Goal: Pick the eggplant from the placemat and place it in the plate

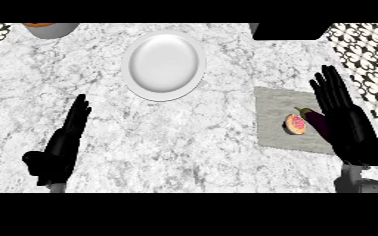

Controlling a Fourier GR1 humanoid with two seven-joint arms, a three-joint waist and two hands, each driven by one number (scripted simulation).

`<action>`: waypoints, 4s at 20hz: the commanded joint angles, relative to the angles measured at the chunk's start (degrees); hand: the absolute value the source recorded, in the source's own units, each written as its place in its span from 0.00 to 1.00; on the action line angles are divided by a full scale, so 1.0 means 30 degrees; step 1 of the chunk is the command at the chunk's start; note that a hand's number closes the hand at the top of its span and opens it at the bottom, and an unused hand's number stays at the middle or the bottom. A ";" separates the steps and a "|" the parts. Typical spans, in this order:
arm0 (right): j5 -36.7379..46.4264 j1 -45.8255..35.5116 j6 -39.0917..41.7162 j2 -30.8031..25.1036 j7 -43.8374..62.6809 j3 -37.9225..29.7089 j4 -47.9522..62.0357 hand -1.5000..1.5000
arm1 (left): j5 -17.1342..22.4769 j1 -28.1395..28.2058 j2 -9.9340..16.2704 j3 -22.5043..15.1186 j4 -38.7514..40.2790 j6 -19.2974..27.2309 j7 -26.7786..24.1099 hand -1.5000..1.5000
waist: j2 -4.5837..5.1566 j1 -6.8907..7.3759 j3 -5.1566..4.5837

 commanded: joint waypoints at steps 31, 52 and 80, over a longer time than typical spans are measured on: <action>-0.0885 -0.1895 1.5129 -1.2730 -0.2148 -0.5351 0.7431 0.00 | -0.3611 0.0009 0.2027 0.1675 0.2161 -0.1057 -0.0829 0.50 | 0.0450 0.1356 0.0983; 1.1994 -0.7345 1.4487 -1.1871 -0.8050 0.2785 1.5843 0.00 | -0.4400 0.0862 0.1469 0.2388 0.0288 -0.2051 -0.0394 0.50 | 0.0480 0.1718 0.1026; 1.6986 -0.9860 1.1238 -0.8817 -1.2958 0.5226 2.3310 0.00 | -0.6118 0.0425 -0.0160 0.4172 0.0027 -0.3306 0.0559 0.50 | 0.0411 0.1352 0.1004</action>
